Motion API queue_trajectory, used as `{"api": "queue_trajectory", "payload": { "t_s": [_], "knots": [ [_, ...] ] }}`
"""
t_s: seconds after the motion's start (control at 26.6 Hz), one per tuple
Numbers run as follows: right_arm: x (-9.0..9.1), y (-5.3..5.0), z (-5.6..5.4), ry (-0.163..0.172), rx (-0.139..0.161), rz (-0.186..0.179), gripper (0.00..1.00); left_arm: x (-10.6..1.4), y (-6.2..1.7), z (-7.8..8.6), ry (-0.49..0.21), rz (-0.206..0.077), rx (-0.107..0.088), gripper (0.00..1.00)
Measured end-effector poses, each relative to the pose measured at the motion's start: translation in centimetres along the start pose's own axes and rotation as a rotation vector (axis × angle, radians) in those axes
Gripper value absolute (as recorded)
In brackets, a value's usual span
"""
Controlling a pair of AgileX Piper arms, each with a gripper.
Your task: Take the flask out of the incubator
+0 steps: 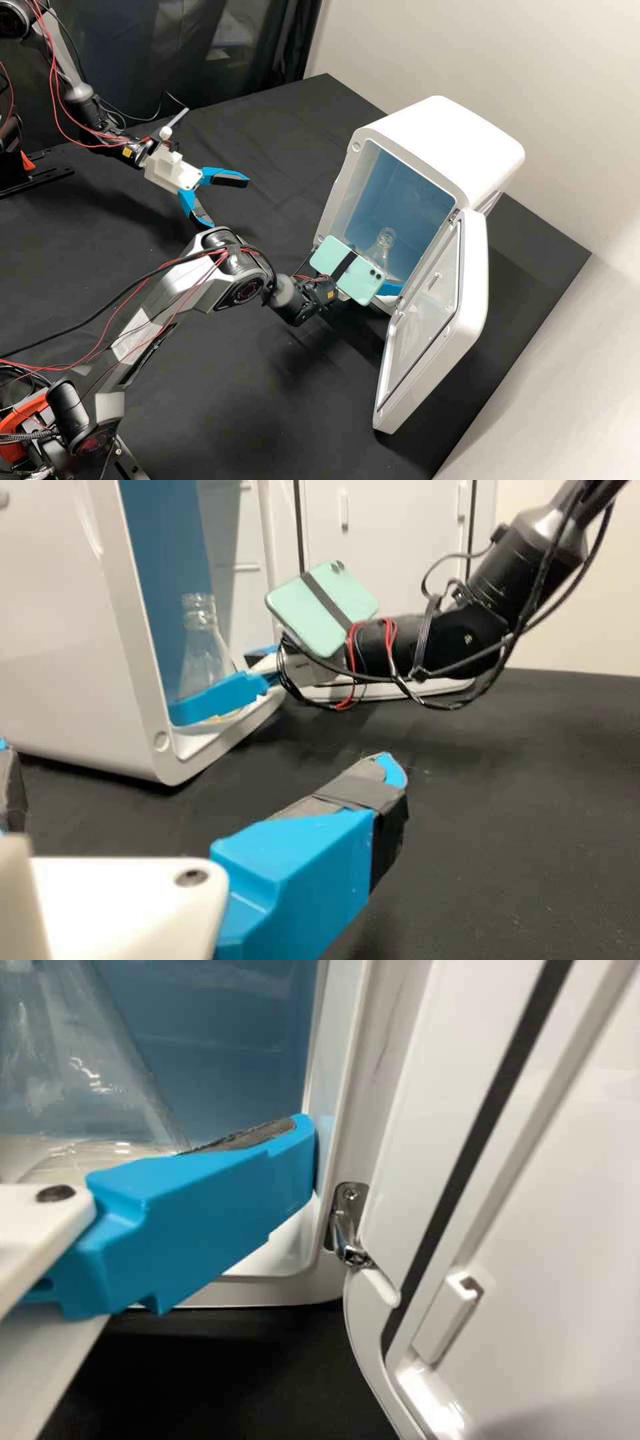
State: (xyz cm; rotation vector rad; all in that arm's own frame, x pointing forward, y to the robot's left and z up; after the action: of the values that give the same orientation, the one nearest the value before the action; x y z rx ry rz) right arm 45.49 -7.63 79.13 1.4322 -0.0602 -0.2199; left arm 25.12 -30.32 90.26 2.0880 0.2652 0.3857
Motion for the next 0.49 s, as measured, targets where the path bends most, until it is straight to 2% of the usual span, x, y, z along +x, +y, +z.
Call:
{"api": "queue_trajectory", "payload": {
  "t_s": [0.15, 0.49],
  "knots": [
    [0.26, 0.59, -0.02, 0.013, -0.013, 0.005, 1.0, 0.51, 0.53, -0.07, -0.004, 0.022, 0.006, 1.0],
    [0.75, 1.11, -0.37, 0.015, -0.023, 0.0, 1.0, 0.61, 0.33, -0.42, 0.004, 0.016, 0.004, 1.0]
  ]
}}
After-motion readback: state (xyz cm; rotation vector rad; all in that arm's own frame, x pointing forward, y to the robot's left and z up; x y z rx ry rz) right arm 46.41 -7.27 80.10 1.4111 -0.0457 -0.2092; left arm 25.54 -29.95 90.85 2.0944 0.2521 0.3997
